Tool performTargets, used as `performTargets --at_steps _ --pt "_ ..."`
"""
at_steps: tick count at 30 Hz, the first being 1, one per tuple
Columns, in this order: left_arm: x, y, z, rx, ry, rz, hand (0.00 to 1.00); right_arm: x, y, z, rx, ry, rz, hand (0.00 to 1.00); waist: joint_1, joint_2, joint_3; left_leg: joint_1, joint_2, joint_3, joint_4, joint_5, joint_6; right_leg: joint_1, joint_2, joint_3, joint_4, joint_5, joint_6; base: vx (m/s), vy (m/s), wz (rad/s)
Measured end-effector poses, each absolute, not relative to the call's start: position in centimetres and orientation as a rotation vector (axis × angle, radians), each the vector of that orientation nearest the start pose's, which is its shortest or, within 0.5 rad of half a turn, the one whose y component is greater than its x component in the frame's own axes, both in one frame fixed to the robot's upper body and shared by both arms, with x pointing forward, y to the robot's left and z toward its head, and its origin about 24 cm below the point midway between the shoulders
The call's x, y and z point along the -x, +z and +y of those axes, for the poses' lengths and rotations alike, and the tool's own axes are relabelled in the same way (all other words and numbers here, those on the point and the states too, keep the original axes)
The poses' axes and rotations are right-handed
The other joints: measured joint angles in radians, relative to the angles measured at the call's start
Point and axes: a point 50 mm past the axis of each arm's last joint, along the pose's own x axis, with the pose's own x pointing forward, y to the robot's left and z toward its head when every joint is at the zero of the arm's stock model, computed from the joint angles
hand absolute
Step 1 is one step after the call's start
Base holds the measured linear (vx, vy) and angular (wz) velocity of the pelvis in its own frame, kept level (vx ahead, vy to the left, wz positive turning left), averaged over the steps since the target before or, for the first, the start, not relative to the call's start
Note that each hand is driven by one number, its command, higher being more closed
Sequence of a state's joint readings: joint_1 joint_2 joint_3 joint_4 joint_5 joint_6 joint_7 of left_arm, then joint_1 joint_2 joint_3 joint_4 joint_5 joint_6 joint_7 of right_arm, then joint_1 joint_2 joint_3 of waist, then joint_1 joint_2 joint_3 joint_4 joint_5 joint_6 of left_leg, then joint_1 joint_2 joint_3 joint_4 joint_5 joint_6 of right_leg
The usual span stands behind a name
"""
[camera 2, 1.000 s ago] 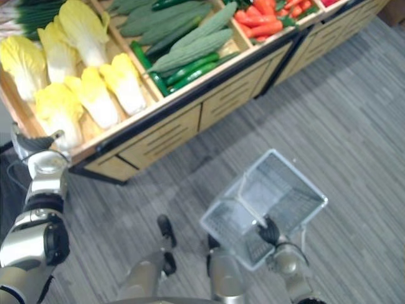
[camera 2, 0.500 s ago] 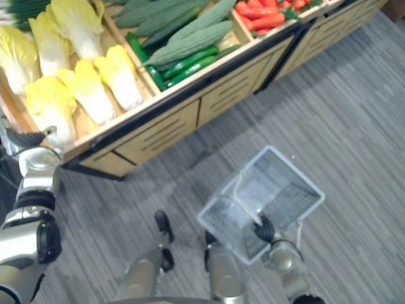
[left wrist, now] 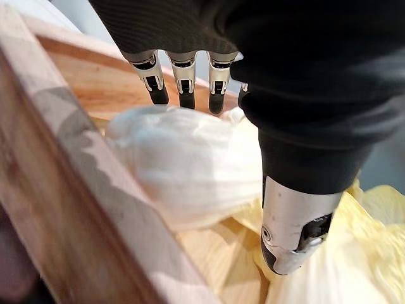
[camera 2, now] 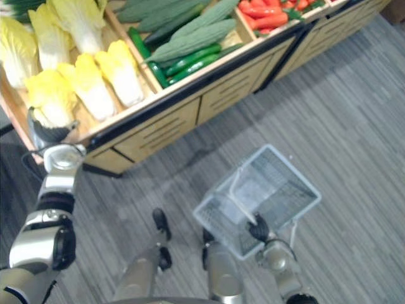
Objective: Pick vegetable in the basket
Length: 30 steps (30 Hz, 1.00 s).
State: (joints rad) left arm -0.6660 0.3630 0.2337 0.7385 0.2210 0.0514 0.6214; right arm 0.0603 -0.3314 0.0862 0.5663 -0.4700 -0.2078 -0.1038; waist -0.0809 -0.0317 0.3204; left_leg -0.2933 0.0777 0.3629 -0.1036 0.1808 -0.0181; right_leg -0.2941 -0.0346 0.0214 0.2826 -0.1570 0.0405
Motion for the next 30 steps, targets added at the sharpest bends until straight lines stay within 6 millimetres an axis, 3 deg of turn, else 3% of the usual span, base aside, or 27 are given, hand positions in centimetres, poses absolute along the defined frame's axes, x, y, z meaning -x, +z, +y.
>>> performTargets --at_steps 10,23,24,30 --pt "-34.6 10.8 28.6 -0.417 0.858 -0.006 0.00 -20.0 -6.5 -22.8 0.792 0.116 0.400 1.00 0.000 0.000 0.000 0.004 0.004 0.010 0.000 0.001 0.000 -0.001 0.004 0.012 -0.002 0.001 0.000 0.04 -0.028 -0.03" --pt "-34.6 10.1 30.4 -0.364 0.915 0.090 0.00 -20.0 -6.5 -22.7 0.791 0.118 0.396 1.00 0.002 0.000 0.000 -0.004 0.007 0.015 0.000 -0.007 -0.010 -0.010 0.007 0.020 -0.007 0.002 0.002 0.05 -0.037 -0.02" --pt "-34.5 10.2 30.8 -0.360 0.928 0.099 1.00 -20.0 -6.5 -22.7 0.791 0.120 0.395 1.00 0.002 0.000 0.000 -0.008 0.008 0.017 0.000 -0.007 -0.010 -0.015 0.008 0.023 -0.006 0.002 0.002 0.07 -0.053 -0.07" --pt "-34.2 10.6 32.6 -0.343 0.979 0.135 1.00 -20.0 -6.6 -22.4 0.793 0.135 0.392 1.00 0.004 0.000 0.000 -0.015 0.015 0.030 0.000 -0.008 -0.010 -0.027 0.015 0.034 -0.005 0.002 0.001 0.06 -0.048 -0.06"
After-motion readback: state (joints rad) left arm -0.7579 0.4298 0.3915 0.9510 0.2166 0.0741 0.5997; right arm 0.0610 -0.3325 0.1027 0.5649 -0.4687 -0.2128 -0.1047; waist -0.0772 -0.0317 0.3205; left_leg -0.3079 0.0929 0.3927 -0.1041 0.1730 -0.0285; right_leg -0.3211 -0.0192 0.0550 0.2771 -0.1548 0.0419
